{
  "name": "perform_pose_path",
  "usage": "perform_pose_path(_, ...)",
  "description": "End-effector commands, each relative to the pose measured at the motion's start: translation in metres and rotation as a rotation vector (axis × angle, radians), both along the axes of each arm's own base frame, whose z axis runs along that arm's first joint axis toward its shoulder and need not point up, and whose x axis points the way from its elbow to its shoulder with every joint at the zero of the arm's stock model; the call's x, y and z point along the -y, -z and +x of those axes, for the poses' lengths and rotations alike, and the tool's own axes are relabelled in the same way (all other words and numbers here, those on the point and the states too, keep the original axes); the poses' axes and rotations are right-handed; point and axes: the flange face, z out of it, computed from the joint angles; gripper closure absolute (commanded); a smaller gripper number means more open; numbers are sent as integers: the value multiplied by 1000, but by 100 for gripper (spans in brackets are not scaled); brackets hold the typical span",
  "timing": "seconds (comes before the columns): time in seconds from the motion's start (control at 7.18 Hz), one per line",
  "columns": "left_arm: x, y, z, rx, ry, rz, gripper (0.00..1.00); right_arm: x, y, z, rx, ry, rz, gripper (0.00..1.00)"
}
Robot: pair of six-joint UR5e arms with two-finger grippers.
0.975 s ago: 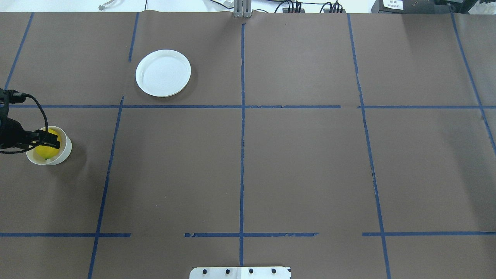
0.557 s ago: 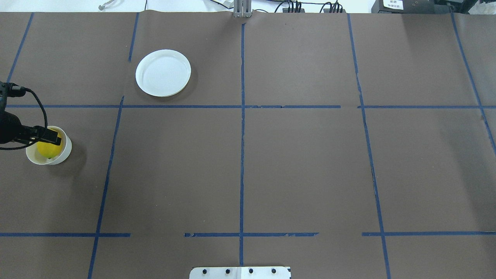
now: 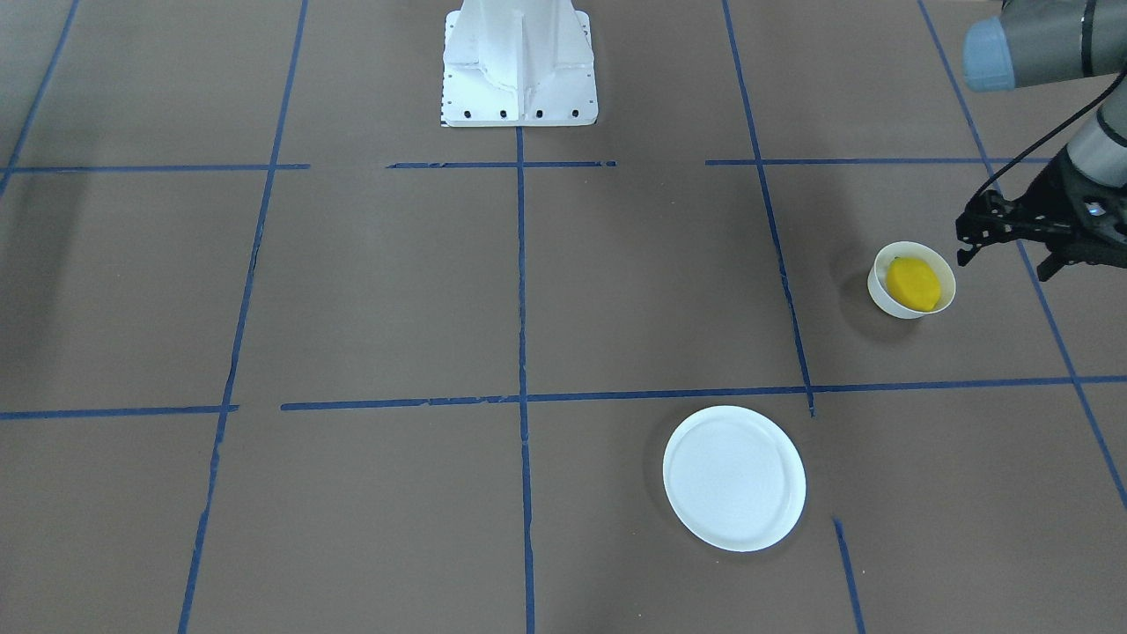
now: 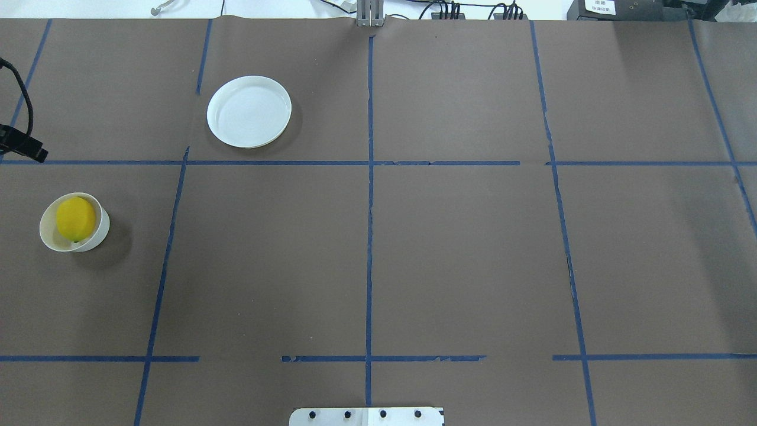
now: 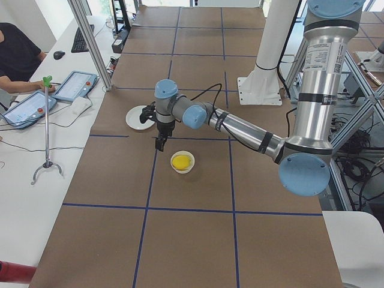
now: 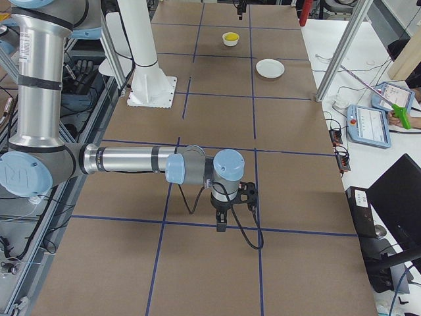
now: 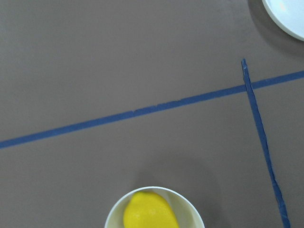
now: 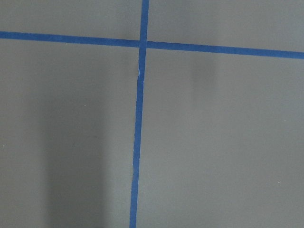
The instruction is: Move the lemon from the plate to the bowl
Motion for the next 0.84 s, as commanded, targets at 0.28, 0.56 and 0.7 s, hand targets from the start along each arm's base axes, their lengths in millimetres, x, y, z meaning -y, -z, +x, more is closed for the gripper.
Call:
perform_pose_path(0.28,-27,-120,-148,-102,57,-171,0,0,0,0,-1,0,0,0)
perform_pose_path(0.56,-49,-164,-163,-96,84,-260,0,0,0,0,-1,0,0,0)
perform_pose_path(0.7,-62,-183,-164,-92,87,-299,0,0,0,0,-1,0,0,0)
